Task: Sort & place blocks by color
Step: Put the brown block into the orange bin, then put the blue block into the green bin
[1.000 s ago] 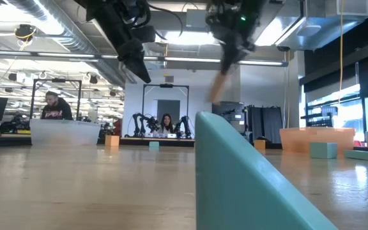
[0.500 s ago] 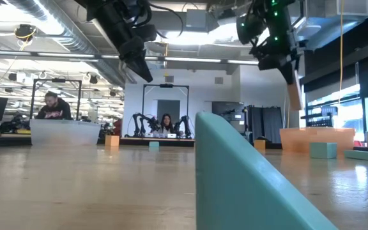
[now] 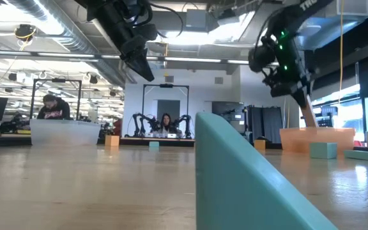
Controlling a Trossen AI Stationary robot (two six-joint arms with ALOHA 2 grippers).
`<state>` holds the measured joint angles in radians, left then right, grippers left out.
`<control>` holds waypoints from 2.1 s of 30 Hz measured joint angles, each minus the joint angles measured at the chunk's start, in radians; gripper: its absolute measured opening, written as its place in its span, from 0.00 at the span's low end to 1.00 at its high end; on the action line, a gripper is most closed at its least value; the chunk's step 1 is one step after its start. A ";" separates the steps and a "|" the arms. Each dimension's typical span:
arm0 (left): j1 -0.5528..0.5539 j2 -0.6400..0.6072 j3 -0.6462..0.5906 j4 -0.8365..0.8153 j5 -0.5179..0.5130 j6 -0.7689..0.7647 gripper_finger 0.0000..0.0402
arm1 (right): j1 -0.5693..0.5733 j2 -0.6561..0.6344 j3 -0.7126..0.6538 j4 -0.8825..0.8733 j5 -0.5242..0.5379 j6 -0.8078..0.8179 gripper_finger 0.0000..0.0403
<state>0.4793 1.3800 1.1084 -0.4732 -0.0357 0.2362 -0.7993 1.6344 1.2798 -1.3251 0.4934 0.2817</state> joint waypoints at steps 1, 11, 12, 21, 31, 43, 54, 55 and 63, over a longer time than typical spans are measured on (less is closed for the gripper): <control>0.000 0.000 0.000 0.000 0.000 -0.001 0.38 | -0.012 0.000 -0.021 0.029 -0.009 -0.016 0.15; 0.000 0.000 0.000 0.006 0.000 -0.001 0.38 | -0.048 0.000 -0.148 0.142 -0.030 -0.082 0.20; 0.000 0.000 0.000 0.006 0.000 -0.001 0.38 | -0.048 0.000 -0.150 0.143 -0.039 -0.080 0.22; 0.000 0.000 0.000 0.006 0.000 -0.026 0.38 | -0.048 -0.002 -0.142 0.147 -0.104 -0.076 0.30; 0.000 0.000 0.000 0.004 0.000 -0.052 0.38 | -0.008 -0.142 -0.035 0.119 -0.103 -0.049 0.31; 0.000 0.000 0.001 -0.014 0.003 -0.104 0.38 | 0.097 -0.372 0.091 0.103 -0.444 -0.048 0.31; 0.000 0.000 0.001 -0.013 0.046 -0.095 0.38 | 0.208 -0.417 0.091 0.078 -0.882 -0.105 0.31; 0.000 0.000 0.001 -0.013 0.056 -0.095 0.38 | 0.215 -0.417 0.091 0.078 -0.893 -0.104 0.31; 0.002 0.000 0.001 -0.012 0.098 -0.108 0.38 | 0.273 -0.417 0.091 0.085 -0.906 -0.078 0.31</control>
<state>0.4815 1.3800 1.1095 -0.4847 0.0619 0.1279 -0.5267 1.2175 1.3705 -1.2404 -0.4126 0.2040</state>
